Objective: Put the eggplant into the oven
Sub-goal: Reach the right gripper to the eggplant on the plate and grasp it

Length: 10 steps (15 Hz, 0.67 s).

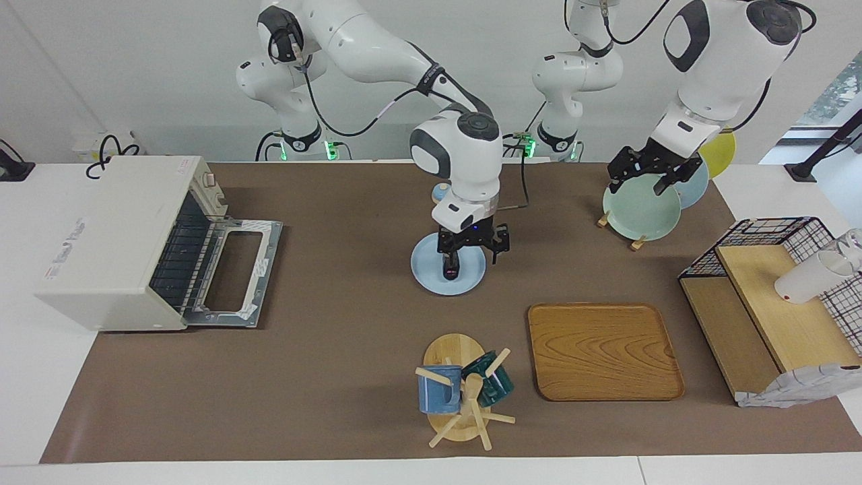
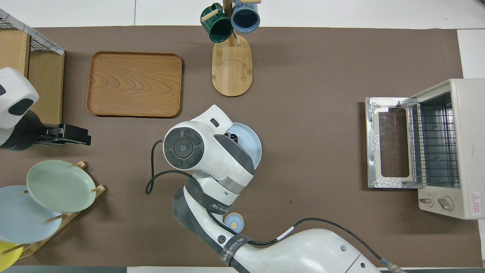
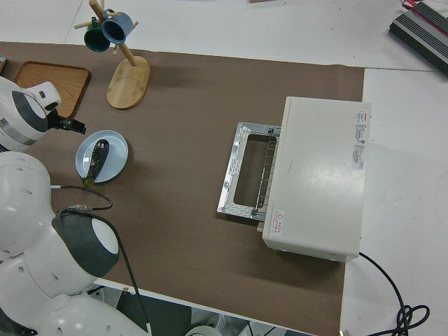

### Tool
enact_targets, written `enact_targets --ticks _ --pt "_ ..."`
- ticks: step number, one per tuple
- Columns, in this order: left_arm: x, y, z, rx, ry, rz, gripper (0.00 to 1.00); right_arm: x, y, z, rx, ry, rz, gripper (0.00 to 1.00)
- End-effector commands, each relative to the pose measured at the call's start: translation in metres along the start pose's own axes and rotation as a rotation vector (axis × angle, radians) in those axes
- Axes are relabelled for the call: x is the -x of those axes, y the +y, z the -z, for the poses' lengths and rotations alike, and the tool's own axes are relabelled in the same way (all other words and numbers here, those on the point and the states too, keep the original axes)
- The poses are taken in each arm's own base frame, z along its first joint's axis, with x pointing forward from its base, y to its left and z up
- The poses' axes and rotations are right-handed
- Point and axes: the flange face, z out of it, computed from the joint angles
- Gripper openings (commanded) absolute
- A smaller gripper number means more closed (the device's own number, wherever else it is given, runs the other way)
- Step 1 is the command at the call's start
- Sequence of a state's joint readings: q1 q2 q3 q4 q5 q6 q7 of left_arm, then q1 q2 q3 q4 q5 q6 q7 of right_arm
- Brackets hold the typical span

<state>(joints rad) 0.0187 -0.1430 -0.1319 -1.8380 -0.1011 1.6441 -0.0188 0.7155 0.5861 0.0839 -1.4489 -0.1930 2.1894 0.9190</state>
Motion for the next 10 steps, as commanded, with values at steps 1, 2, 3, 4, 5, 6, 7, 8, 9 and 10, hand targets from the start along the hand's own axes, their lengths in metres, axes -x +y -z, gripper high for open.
enact_targets --ticks 1,2,3,4,5,6,7,8,9,10 --pt "0.009 -0.001 -0.004 -0.027 0.005 -0.005 1.0 0.005 -0.005 -0.029 0.015 0.037 0.024 1.0" --pt "0.008 -0.002 0.003 -0.063 0.005 -0.015 1.0 0.011 -0.008 -0.035 0.02 0.031 0.035 1.0" --pt "0.007 0.0 0.01 -0.089 0.001 -0.027 1.0 0.014 -0.006 -0.039 0.031 0.023 0.042 0.96" --pt "-0.001 -0.001 0.009 -0.091 -0.023 -0.027 1.0 0.015 -0.004 -0.043 0.033 0.019 0.042 0.84" --pt "-0.007 -0.002 0.017 -0.092 -0.032 -0.029 1.0 0.017 -0.004 -0.045 0.035 0.014 0.043 0.75" --pt "-0.011 -0.001 0.032 -0.113 -0.026 -0.033 1.0 0.021 -0.004 -0.051 0.043 0.006 0.047 0.72" --pt "-0.016 -0.004 0.04 -0.122 -0.028 -0.03 1.0 0.029 -0.006 -0.059 0.048 -0.003 0.051 0.67" --pt "-0.022 -0.007 0.038 -0.12 -0.034 -0.031 1.0 0.038 -0.014 -0.065 0.044 -0.007 0.065 0.66" --pt "-0.029 -0.009 0.031 -0.118 -0.04 -0.03 1.0 0.041 -0.015 -0.068 0.047 -0.009 0.063 0.65" --pt "-0.033 -0.008 0.029 -0.12 -0.031 -0.032 1.0 0.041 -0.014 -0.07 0.05 -0.011 0.059 0.65"
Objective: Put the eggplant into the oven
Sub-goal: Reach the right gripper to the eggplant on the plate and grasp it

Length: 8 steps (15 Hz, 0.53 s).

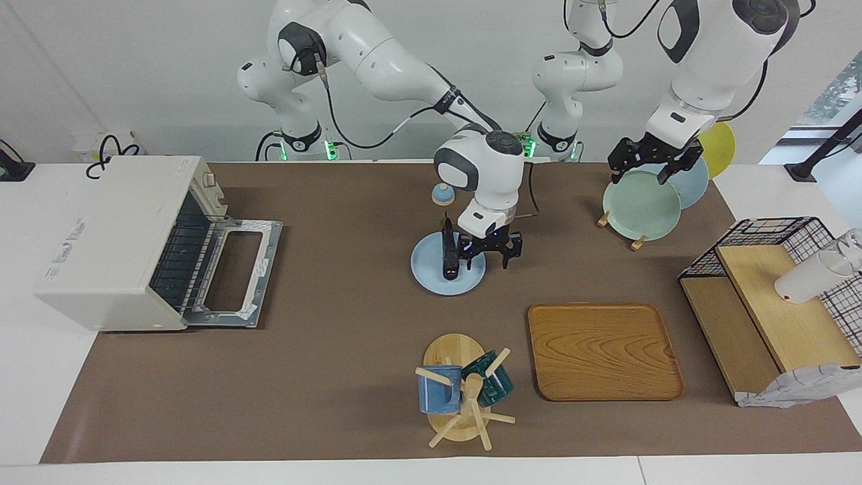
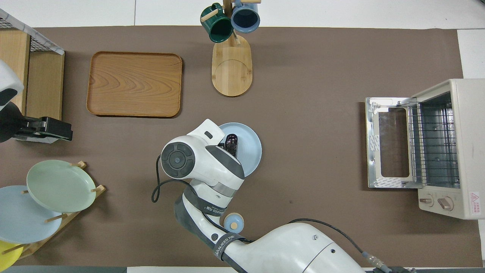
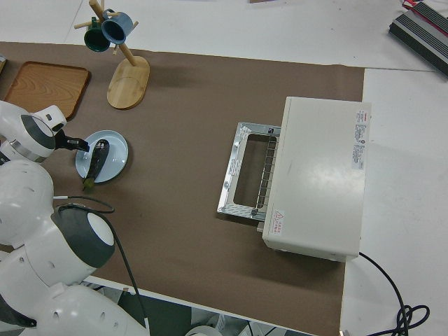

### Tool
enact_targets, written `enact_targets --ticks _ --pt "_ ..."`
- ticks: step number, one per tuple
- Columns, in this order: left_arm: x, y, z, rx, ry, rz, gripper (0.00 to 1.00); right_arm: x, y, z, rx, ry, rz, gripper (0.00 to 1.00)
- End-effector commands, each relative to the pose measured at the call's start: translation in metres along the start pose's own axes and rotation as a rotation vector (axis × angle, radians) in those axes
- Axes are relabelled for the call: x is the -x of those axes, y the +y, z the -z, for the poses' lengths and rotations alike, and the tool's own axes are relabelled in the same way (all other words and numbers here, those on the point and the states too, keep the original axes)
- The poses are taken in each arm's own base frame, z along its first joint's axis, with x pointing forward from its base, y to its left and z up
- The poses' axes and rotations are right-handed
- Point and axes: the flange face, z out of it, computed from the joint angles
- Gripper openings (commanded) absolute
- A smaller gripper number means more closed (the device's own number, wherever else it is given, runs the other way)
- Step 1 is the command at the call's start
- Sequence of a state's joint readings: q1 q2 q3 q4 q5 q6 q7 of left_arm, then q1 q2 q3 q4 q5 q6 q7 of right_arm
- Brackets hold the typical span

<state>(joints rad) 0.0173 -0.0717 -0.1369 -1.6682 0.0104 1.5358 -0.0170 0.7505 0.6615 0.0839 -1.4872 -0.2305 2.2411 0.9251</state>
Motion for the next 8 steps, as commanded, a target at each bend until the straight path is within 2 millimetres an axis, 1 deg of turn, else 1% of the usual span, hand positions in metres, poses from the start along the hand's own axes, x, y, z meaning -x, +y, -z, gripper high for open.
enact_targets --ticks 1,2,3,4,6,8 --pt "-0.02 0.001 -0.004 -0.014 0.009 -0.023 1.0 0.006 -0.002 -0.007 0.004 0.015 -0.007 0.59" --pt "-0.021 0.003 -0.007 -0.015 0.013 -0.027 1.0 0.007 -0.001 -0.007 0.01 0.011 -0.004 0.46" --pt "-0.019 0.004 -0.013 -0.014 0.004 -0.03 1.0 0.006 0.0 -0.008 0.018 0.008 -0.002 0.17" --pt "-0.017 0.003 -0.018 -0.015 -0.006 -0.027 1.0 0.009 -0.002 -0.008 0.02 0.007 -0.001 0.0" --pt "-0.011 0.0 -0.024 -0.017 -0.011 -0.023 1.0 0.009 -0.001 -0.006 0.039 -0.001 0.0 0.0" --pt "-0.008 0.002 -0.025 -0.017 -0.024 -0.023 1.0 0.006 0.004 -0.003 0.101 0.016 0.037 0.0"
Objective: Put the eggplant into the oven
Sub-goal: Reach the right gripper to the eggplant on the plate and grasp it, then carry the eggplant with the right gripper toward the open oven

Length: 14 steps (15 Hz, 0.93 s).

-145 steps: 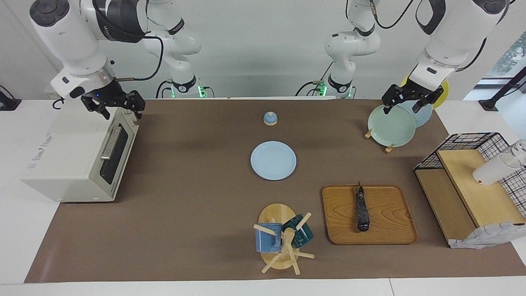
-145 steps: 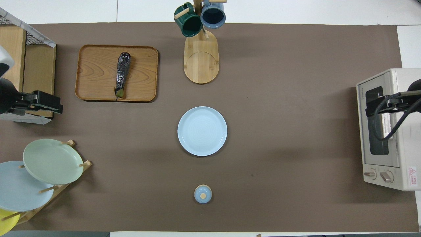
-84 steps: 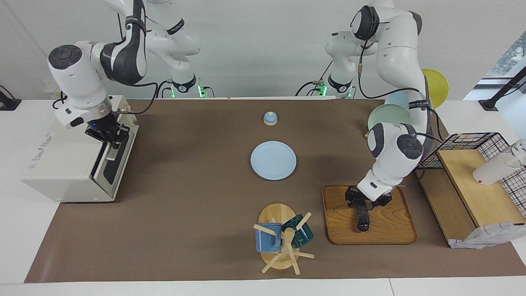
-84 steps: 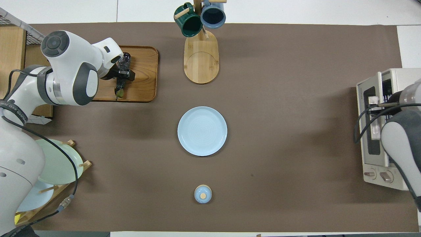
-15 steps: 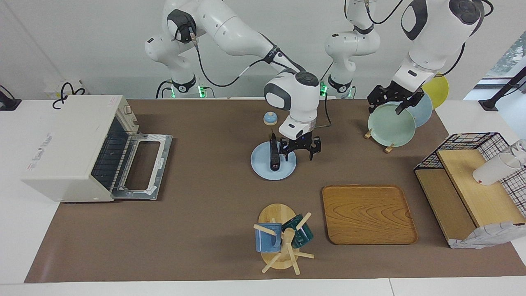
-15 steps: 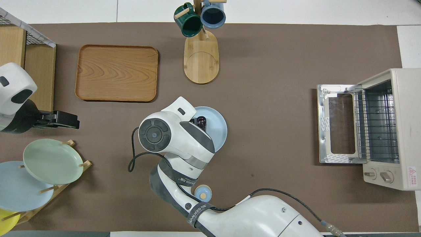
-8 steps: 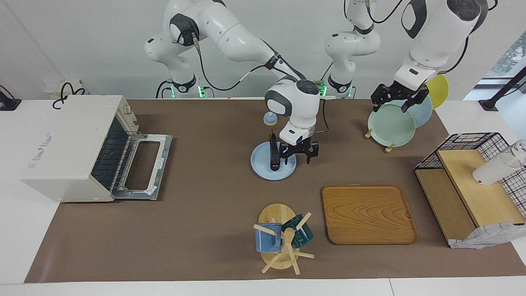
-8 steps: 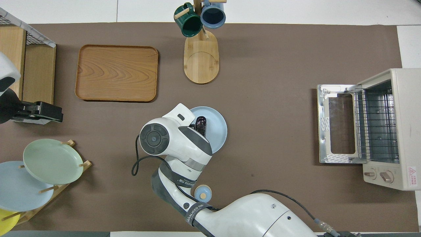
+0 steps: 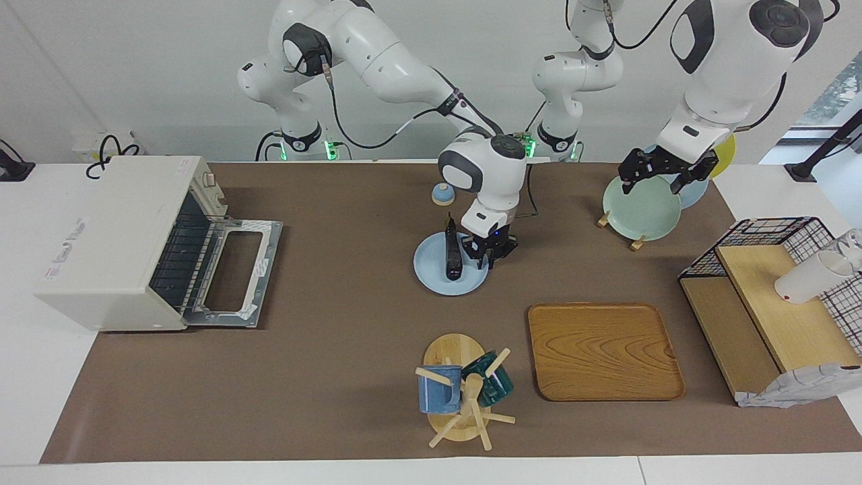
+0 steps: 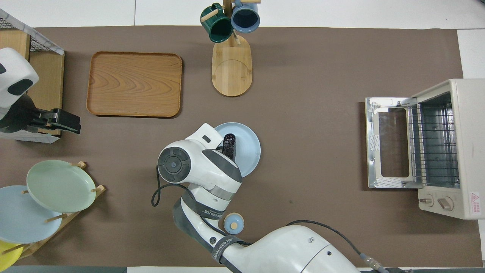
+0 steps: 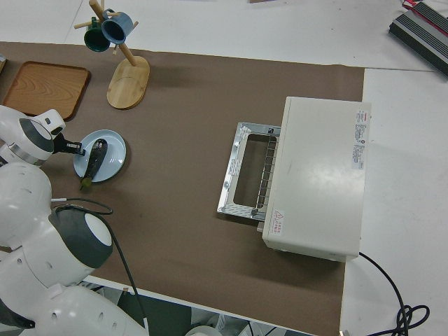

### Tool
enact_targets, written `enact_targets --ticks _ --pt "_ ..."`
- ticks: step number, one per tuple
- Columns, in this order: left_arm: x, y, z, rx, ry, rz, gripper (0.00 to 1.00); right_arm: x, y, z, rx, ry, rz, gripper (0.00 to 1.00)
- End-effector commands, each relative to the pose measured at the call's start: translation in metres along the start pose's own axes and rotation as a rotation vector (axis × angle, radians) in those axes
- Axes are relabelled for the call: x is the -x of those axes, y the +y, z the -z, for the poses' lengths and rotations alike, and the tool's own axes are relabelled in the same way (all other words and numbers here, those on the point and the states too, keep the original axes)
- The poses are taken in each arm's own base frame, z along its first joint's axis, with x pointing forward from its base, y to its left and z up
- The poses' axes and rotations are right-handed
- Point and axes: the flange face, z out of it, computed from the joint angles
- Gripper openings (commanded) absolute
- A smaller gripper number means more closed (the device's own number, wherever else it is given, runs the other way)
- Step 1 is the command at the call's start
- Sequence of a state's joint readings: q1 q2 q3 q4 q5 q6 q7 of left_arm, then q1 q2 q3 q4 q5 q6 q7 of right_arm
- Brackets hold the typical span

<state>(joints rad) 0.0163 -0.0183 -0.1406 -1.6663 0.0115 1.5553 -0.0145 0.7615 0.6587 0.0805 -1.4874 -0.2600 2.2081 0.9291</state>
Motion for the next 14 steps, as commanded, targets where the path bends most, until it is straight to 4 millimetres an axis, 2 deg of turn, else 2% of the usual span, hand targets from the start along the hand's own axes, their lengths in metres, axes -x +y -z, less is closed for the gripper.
enact_targets --ticks 1,4,8,10,11,12,14 --pt "0.011 0.0 0.002 -0.022 0.005 -0.005 1.0 -0.002 0.009 0.0 0.088 0.02 0.025 0.0" --pt "0.014 0.002 0.005 -0.003 0.002 0.026 1.0 -0.003 0.038 0.006 0.221 -0.033 0.029 0.0" --pt "0.006 -0.005 0.012 0.026 0.078 0.049 1.0 -0.043 0.142 0.032 0.331 -0.092 -0.111 0.0" --pt "0.005 -0.007 0.012 0.027 0.076 0.049 1.0 -0.058 0.188 0.036 0.341 -0.113 -0.132 0.0" --pt "0.006 -0.007 0.012 0.026 0.075 0.049 1.0 -0.061 0.215 0.033 0.346 -0.132 -0.134 0.0" --pt "0.007 -0.011 0.012 0.026 0.069 0.051 1.0 -0.066 0.256 0.026 0.345 -0.148 -0.163 0.0" --pt "0.007 -0.011 0.011 0.026 0.067 0.04 1.0 -0.062 0.302 0.03 0.331 -0.163 -0.12 0.0"
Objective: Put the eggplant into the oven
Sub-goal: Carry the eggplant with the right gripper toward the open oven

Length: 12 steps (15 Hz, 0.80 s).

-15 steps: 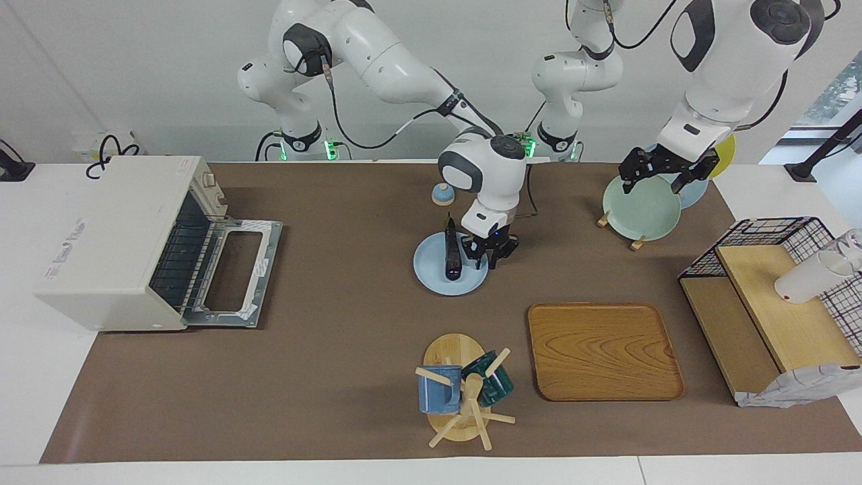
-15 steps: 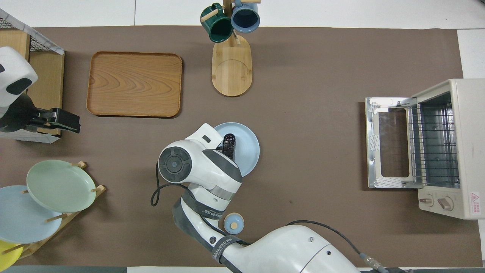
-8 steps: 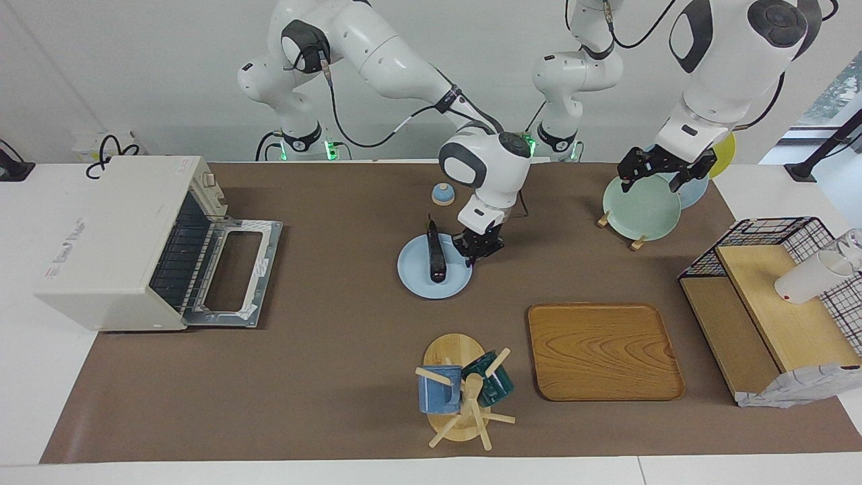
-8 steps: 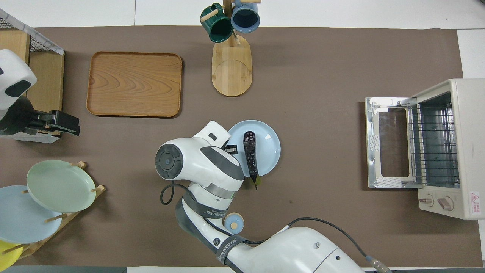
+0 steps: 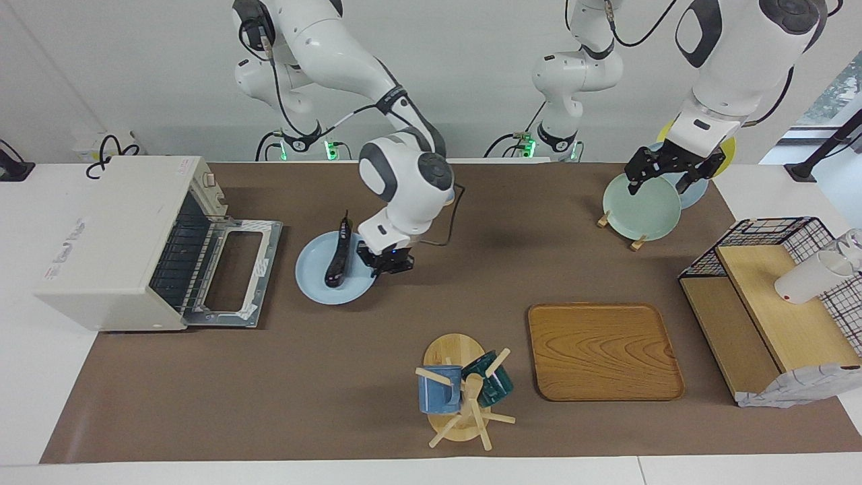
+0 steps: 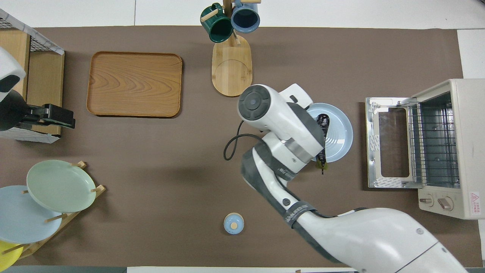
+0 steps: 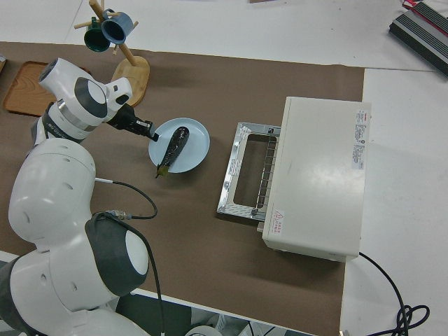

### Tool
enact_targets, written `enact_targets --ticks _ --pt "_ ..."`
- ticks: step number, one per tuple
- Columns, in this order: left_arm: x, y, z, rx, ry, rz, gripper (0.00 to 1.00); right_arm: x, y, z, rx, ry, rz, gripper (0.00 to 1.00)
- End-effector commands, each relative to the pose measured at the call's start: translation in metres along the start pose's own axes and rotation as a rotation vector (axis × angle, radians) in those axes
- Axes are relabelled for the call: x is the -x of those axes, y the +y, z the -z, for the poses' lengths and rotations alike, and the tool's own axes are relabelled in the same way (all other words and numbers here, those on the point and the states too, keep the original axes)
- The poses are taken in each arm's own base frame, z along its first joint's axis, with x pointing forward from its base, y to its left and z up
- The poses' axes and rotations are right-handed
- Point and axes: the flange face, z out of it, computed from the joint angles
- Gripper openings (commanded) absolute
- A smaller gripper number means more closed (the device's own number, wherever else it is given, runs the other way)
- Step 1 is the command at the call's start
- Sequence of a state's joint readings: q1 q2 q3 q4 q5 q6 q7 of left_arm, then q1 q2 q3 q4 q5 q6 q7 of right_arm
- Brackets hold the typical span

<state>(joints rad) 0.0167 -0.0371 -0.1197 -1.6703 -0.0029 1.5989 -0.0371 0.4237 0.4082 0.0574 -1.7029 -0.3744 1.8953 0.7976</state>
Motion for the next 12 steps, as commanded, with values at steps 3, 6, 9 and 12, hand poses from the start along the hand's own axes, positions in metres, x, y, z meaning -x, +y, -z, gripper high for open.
enact_targets --ticks 3,6,9,12 --pt "0.008 -0.002 0.004 0.01 0.014 -0.002 1.0 -0.014 0.126 -0.024 -0.006 -0.032 0.072 0.0" --pt "0.01 -0.005 0.004 0.003 0.002 0.002 1.0 -0.014 0.167 -0.03 -0.002 -0.05 0.083 0.0" --pt "0.01 -0.006 0.004 0.003 0.002 0.003 1.0 -0.004 0.19 -0.047 -0.007 -0.064 0.078 0.0" --pt "0.009 -0.013 0.005 0.003 0.003 0.017 1.0 -0.009 0.219 -0.064 -0.008 -0.094 0.104 0.0"
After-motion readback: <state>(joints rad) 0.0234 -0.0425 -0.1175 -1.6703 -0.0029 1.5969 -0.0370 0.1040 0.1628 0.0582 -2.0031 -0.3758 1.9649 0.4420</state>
